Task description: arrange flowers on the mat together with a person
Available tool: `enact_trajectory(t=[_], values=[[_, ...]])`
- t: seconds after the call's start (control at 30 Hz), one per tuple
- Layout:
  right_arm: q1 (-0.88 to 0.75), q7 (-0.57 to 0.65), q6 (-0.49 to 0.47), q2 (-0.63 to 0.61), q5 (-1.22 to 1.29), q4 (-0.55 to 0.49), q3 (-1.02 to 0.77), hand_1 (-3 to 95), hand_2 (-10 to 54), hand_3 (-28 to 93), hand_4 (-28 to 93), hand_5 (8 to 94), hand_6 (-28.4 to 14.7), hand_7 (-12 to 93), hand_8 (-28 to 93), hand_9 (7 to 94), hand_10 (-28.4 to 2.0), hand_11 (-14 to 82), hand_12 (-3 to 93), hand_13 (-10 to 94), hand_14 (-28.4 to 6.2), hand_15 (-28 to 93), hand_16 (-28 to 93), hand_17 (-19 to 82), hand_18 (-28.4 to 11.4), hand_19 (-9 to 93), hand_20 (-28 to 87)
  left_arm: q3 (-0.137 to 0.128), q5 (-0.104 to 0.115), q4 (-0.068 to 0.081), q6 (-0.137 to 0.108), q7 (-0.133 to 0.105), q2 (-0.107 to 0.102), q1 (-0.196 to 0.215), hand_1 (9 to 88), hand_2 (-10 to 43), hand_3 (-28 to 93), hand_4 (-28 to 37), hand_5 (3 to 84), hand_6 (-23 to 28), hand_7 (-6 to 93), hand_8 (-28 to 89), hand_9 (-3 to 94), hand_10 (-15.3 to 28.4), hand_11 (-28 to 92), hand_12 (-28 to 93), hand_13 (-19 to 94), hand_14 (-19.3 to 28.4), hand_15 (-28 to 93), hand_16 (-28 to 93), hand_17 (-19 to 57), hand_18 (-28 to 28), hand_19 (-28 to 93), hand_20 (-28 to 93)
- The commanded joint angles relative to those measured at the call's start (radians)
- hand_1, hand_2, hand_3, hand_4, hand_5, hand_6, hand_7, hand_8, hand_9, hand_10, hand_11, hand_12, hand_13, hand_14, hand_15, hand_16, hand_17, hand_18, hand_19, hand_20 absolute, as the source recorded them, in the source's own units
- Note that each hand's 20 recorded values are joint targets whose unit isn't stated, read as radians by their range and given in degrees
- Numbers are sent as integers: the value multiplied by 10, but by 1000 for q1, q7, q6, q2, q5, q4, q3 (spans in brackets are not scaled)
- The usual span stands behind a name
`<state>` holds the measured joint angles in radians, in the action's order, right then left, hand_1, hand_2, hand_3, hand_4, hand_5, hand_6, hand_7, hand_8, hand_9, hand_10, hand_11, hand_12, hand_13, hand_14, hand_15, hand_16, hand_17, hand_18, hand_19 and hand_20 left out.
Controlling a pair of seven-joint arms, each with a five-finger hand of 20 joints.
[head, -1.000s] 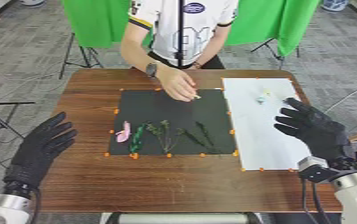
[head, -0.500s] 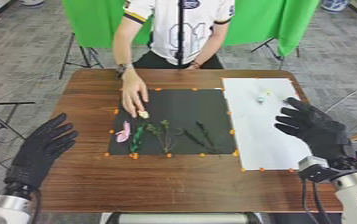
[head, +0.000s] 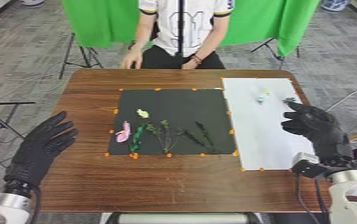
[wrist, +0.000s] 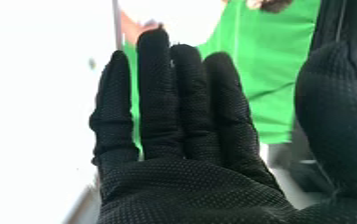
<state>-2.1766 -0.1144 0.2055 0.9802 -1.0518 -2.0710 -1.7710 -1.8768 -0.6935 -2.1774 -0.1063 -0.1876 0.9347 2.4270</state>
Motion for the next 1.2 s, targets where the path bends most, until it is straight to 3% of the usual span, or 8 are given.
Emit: enact_trajectory(t=[0.03, 0.1, 0.2, 0.33, 0.47, 0.6, 0.87, 1.2], values=[[98, 79, 312, -258, -752, 108, 50, 297, -95, 839, -282, 483, 5, 338, -181, 527, -102, 269, 212, 477, -74, 475, 173, 204, -171, 628, 325, -5, -7, 3, 12, 16, -7, 5, 261, -4, 699, -175, 289, 22, 205, -98, 260, 116, 223, 182, 219, 145, 325, 12, -79, 213, 464, 81], [137, 193, 346, -316, -980, 151, 101, 300, -95, 841, -282, 479, 9, 350, -184, 514, -95, 275, 215, 461, -67, 472, 174, 203, -167, 626, 325, -5, -3, 1, 8, 14, 2, 17, 261, -5, 700, -175, 289, 22, 205, -97, 260, 116, 223, 182, 219, 144, 326, 12, -80, 213, 464, 81], [153, 301, 377, -381, -1185, 204, 140, 301, -95, 853, -283, 472, 18, 373, -193, 498, -84, 282, 214, 436, -57, 461, 174, 195, -164, 621, 326, 6, -7, 6, 13, 19, -3, 4, 261, -5, 700, -176, 289, 23, 204, -97, 260, 116, 222, 182, 219, 145, 325, 12, -80, 213, 464, 81], [217, 402, 317, -449, -1270, 257, 217, 317, -95, 866, -283, 479, 48, 398, -215, 510, -57, 274, 204, 427, -49, 458, 178, 187, -156, 615, 329, 2, -5, 4, 8, 10, -13, 4, 261, -5, 700, -176, 289, 23, 204, -97, 260, 115, 222, 182, 219, 145, 326, 12, -80, 213, 464, 81], [208, 415, 214, -491, -1297, 285, 219, 331, -95, 871, -283, 483, 53, 379, -227, 503, -40, 235, 191, 402, -42, 437, 176, 176, -150, 606, 329, -7, 1, -1, -2, 3, -13, 21, 260, -5, 701, -175, 288, 23, 204, -96, 259, 115, 222, 182, 219, 145, 326, 11, -80, 213, 464, 81], [271, 414, 194, -524, -1284, 336, 304, 335, -95, 876, -283, 462, 52, 373, -222, 479, -34, 219, 190, 382, -43, 434, 180, 167, -148, 600, 329, -15, 3, -7, -11, -5, -13, 40, 261, -5, 700, -175, 289, 23, 203, -97, 259, 115, 221, 182, 219, 145, 325, 11, -79, 213, 463, 81], [464, 480, 160, -549, -1292, 426, 524, 339, -95, 881, -283, 450, 55, 382, -219, 477, -33, 220, 194, 392, -40, 439, 184, 163, -149, 599, 332, -6, 4, -5, -9, -8, -21, 29, 261, -6, 701, -175, 289, 22, 204, -96, 260, 115, 221, 182, 219, 144, 324, 12, -79, 213, 463, 81], [642, 557, 108, -558, -1310, 493, 713, 347, -95, 881, -283, 468, 57, 406, -222, 503, -37, 262, 208, 430, -39, 519, 202, 166, -148, 605, 339, -5, 2, -5, -11, -7, -14, 31, 262, -5, 700, -175, 289, 23, 204, -97, 259, 115, 221, 182, 219, 145, 325, 13, -80, 213, 464, 81]])
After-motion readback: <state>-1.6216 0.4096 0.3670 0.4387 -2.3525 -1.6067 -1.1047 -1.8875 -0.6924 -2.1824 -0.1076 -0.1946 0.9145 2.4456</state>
